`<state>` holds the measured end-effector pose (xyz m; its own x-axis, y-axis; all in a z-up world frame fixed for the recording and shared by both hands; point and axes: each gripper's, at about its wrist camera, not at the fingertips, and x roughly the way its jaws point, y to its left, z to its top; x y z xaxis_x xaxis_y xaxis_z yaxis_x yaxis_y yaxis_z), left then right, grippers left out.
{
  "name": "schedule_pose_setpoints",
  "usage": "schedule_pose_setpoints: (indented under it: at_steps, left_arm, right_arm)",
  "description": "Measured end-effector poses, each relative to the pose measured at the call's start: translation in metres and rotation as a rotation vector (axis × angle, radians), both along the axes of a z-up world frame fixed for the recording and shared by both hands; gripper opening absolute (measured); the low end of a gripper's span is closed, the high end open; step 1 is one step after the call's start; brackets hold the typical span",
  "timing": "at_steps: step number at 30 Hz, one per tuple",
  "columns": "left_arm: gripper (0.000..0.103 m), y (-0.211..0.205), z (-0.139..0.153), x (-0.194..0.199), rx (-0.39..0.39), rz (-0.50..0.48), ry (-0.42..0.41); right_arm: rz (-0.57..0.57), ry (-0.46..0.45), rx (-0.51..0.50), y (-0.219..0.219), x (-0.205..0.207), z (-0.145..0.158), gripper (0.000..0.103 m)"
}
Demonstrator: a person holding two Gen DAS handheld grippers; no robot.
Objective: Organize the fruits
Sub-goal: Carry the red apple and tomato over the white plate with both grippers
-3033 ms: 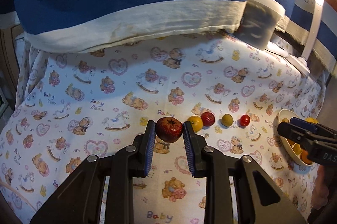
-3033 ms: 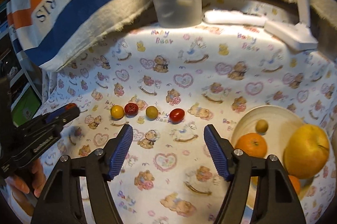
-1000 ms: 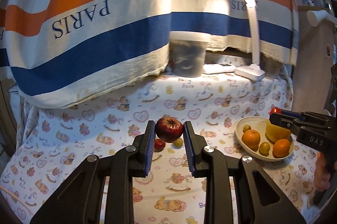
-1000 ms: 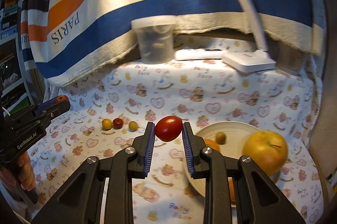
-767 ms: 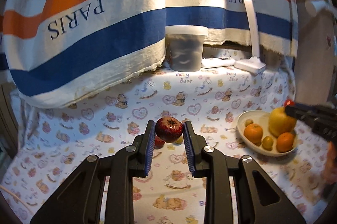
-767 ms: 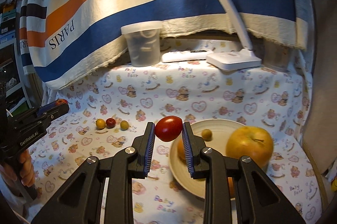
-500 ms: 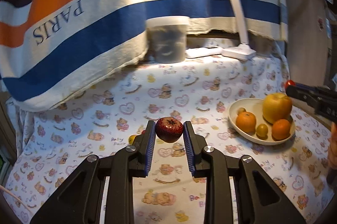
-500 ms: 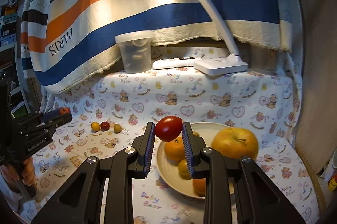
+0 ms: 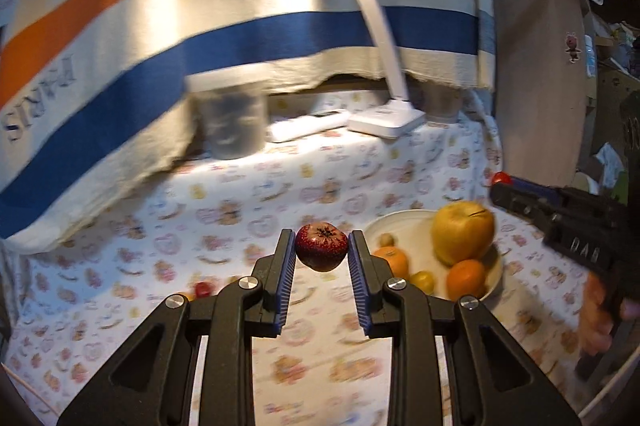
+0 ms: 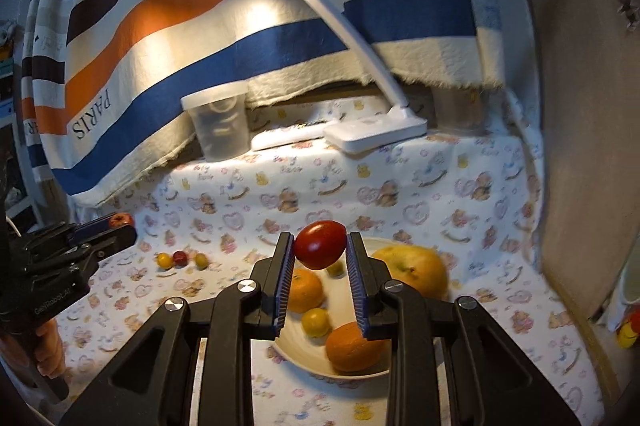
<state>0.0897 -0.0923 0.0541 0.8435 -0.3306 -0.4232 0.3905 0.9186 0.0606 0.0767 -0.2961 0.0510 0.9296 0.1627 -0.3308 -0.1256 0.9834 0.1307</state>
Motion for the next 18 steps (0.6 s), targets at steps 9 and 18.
schedule_pose_setpoints:
  at_steps: [9,18]
  left_arm:
    - [0.026,-0.057,-0.030,0.044,0.017,-0.049,0.281]
    - [0.026,-0.081,-0.062,0.061,0.057,-0.098,0.431]
  right_arm:
    - [0.022,0.115,0.049,-0.012,0.017,-0.008,0.027]
    - [0.043,0.227,0.111,-0.021,0.033,-0.024,0.028]
